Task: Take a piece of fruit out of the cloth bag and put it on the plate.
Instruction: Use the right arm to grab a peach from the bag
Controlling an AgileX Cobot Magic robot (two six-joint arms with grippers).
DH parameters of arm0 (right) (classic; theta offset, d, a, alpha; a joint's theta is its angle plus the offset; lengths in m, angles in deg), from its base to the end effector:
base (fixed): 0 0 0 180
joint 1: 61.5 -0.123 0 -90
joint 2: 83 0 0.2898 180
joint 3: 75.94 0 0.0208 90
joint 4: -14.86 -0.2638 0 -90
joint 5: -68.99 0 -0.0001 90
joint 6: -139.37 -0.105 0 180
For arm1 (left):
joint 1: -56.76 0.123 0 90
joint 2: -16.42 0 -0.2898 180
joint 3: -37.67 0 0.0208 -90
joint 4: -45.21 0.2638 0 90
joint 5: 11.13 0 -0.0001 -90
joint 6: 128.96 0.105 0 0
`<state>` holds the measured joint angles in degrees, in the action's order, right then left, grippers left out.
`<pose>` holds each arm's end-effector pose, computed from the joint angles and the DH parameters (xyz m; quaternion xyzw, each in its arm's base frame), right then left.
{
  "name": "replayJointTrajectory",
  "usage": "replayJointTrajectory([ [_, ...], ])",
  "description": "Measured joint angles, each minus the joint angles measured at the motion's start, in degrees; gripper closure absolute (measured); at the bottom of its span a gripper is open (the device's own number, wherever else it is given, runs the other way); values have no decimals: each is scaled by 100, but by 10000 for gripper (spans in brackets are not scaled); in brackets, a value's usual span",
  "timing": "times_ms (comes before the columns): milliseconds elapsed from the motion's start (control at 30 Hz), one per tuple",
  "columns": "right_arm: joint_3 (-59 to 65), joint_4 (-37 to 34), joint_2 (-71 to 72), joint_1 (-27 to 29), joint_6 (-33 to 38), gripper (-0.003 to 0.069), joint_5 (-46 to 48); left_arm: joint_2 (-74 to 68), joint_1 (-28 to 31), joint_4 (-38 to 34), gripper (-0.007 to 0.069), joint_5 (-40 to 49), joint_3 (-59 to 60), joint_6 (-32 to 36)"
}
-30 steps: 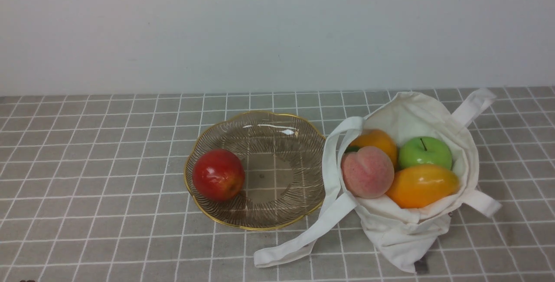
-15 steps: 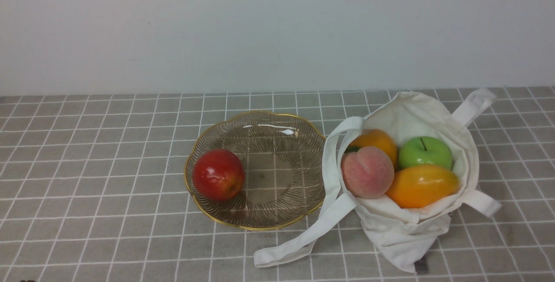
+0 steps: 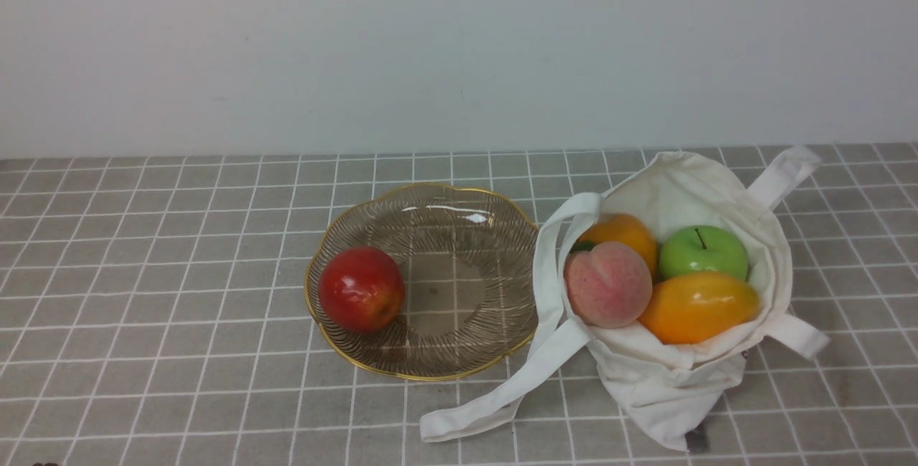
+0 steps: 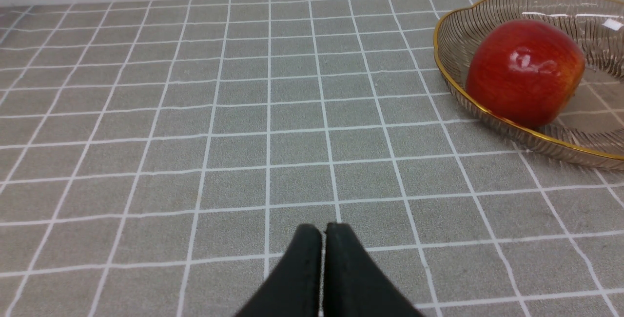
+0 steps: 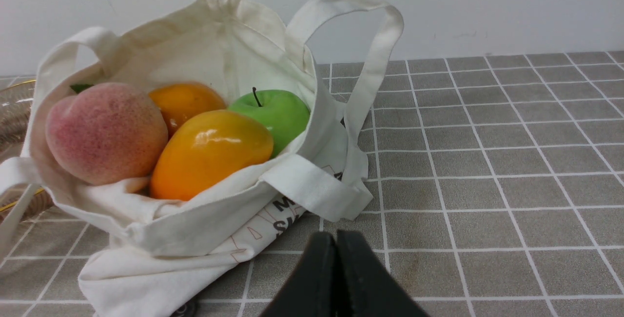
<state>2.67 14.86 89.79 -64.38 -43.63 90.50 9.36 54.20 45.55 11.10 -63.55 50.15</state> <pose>0.0742 0.0037 0.1680 0.0008 0.8056 0.0304 0.5917 0.0737 -0.0031 0.1658 0.0134 0.8093 -0.0152 0.5871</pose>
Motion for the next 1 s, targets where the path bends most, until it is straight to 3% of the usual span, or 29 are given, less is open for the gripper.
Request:
replayJointTrajectory([
  [467,0,-145,0,0,-180,673,-29,0,0,0,633,0,0,0],
  [767,41,-3053,0,-30,-1437,673,-587,0,0,0,633,0,0,0],
  [1000,41,-3493,0,-30,-1460,673,-720,0,0,0,633,0,0,0],
])
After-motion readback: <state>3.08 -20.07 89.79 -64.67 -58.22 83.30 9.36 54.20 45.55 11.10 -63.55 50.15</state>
